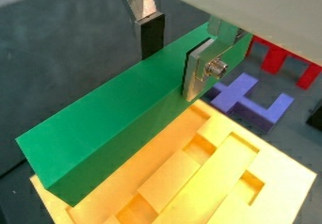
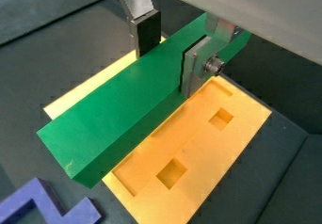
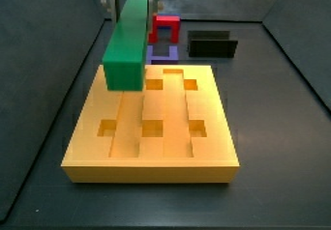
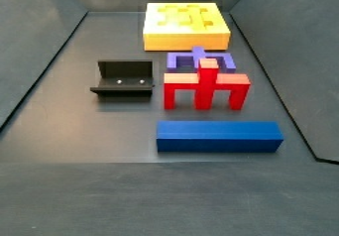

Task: Pick up the green object. Move up. Move to above the board. Insert the green object.
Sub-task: Insert the green object.

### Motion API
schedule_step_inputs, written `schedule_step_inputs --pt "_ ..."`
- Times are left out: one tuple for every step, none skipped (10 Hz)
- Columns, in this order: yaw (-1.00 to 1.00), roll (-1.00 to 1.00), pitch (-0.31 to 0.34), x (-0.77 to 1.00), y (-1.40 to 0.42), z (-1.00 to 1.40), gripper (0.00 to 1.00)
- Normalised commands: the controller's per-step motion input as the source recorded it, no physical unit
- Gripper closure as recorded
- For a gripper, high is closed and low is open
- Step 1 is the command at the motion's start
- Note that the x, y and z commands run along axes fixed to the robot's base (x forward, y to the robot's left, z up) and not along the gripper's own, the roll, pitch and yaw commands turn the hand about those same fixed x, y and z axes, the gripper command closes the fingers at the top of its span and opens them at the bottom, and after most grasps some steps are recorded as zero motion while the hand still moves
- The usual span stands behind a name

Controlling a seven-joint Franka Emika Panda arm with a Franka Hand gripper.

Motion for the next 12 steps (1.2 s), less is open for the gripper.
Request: schedule_step_inputs --pt "0.0 0.03 -0.049 0.0 -0.11 -0.73 1.0" --pt "-0.02 0.06 -0.003 0.0 -0.16 -0.63 1.0" --pt "0.0 0.07 -0.01 0.0 -0.16 -0.59 1.0" --pt "0.0 0.08 -0.014 0.0 -0.15 -0.55 1.0" --pt "0.0 0.06 -0.006 0.0 -0.09 -0.46 1.0" --pt "0.0 0.02 -0.026 -0.02 -0.04 -0.37 1.0" --pt "0.0 0.0 -0.026 -0.04 -0.03 -0.34 1.0" --pt "0.0 0.05 0.0 -0.03 -0.05 -0.24 1.0" --pt "0.0 0.1 0.0 -0.06 -0.07 -0.18 1.0" --pt "0.0 0.12 0.0 -0.02 -0.12 -0.31 1.0" --pt "0.0 0.16 0.0 -0.05 -0.12 -0.24 1.0" --pt "0.01 0.17 0.0 -0.04 -0.11 -0.2 1.0"
